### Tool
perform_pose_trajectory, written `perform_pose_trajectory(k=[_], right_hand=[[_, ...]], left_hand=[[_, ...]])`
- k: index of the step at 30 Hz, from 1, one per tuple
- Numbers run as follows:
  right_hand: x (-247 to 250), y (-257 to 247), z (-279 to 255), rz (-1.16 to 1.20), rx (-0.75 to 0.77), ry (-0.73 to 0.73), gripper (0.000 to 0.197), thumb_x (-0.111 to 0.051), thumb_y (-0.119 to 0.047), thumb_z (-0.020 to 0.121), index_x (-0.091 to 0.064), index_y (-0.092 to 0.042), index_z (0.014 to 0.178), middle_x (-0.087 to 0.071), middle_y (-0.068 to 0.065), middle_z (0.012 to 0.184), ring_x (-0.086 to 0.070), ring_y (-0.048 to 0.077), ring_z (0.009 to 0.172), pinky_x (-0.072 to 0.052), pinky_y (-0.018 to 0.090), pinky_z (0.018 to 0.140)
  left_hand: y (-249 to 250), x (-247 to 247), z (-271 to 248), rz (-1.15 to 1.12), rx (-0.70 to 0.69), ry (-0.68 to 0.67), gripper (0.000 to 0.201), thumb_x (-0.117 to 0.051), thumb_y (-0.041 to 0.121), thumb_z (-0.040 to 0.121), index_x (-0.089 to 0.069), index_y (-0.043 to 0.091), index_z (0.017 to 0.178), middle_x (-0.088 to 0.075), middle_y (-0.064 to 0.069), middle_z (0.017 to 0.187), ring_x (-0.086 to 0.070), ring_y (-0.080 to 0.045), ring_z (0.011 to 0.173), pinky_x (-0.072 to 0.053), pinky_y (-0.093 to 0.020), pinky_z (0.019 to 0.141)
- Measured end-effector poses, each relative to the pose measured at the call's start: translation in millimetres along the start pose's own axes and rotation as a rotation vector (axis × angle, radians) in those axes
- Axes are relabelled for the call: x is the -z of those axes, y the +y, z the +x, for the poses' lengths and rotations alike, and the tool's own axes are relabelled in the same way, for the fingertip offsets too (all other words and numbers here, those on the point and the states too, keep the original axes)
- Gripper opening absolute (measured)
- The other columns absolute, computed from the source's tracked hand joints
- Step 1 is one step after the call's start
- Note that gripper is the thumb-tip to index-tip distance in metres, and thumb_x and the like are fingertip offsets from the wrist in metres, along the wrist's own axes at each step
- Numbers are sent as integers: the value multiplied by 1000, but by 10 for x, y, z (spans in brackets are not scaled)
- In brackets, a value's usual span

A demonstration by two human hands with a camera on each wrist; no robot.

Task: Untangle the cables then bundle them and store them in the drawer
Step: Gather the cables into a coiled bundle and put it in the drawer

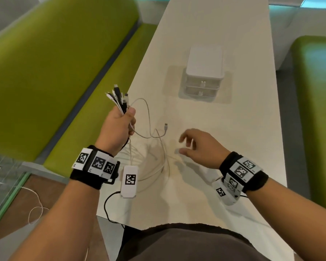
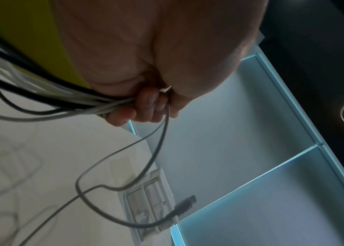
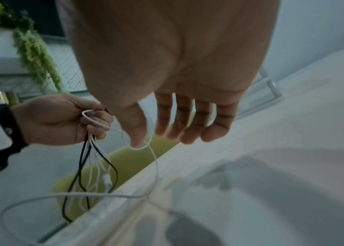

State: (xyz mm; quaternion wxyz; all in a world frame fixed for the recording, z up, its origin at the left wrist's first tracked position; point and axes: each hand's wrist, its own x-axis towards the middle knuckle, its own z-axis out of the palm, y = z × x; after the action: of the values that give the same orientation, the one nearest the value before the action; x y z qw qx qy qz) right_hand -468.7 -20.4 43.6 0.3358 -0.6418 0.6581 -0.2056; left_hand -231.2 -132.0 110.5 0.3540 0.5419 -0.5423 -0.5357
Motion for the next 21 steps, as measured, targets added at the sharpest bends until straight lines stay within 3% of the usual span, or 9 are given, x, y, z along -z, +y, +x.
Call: perform_pose_trajectory(k=[3,5,6,8,10,12,15,19,21], right_hand=[[-32,-190,70,157,188,180,66,-78,-20,82,-47,-34,138,-49,-8,123,-52,8,106,-41,14,87],[13,-344,134,103,368,198,55,-72,-15,84,-54,-29,135,-55,-9,125,-50,12,114,-38,20,97],[48,-419,171,78,399,117,42,-70,-18,88,-61,-30,127,-61,-12,122,-51,12,113,-39,26,98],[108,-545,201,70,301,-139,10,-68,-31,93,-71,-28,102,-68,-13,102,-58,9,100,-44,29,90],[70,-500,193,-11,235,-225,37,-64,-48,96,-62,-18,74,-63,-3,72,-55,13,71,-44,30,71],[88,-371,167,-131,202,-112,52,-58,-60,95,-49,-18,65,-51,-3,55,-47,14,56,-39,29,61],[319,-26,110,-286,50,93,56,-55,-64,93,-42,-19,62,-48,-3,52,-48,16,53,-37,35,56],[769,379,-5,-529,-242,216,69,-38,-75,93,-54,-15,62,-56,3,57,-54,24,56,-37,30,52],[972,560,-58,-619,-416,355,67,-39,-73,95,-58,-16,66,-56,5,60,-53,27,56,-39,30,56]], left_hand=[[-33,-31,-58,-33,17,-99,13,-51,19,106,-53,18,93,-53,7,62,-42,-14,54,-36,-32,58],[-50,-63,-119,-26,0,-185,12,-51,20,105,-53,17,94,-52,8,62,-41,-11,53,-36,-30,58],[-43,-82,-154,-20,-17,-211,11,-52,20,105,-52,16,95,-52,9,61,-41,-11,53,-36,-30,58],[-53,-92,-166,-27,-44,-208,12,-50,19,105,-50,16,94,-52,11,59,-41,-9,51,-36,-28,57],[-54,-41,-115,-55,-52,-126,15,-49,17,106,-50,18,92,-51,12,60,-41,-7,51,-35,-28,56],[-19,80,-34,-53,-58,-17,15,-48,16,107,-50,18,92,-50,9,62,-40,-7,51,-35,-28,56],[53,311,62,73,-68,119,17,-47,17,107,-50,20,90,-49,5,68,-42,-8,52,-39,-27,53],[50,539,142,180,-67,249,18,-48,24,105,-49,24,87,-49,1,71,-46,-12,56,-43,-33,59],[38,586,176,185,-66,293,17,-49,25,104,-48,24,88,-50,2,71,-47,-12,55,-44,-35,62]])
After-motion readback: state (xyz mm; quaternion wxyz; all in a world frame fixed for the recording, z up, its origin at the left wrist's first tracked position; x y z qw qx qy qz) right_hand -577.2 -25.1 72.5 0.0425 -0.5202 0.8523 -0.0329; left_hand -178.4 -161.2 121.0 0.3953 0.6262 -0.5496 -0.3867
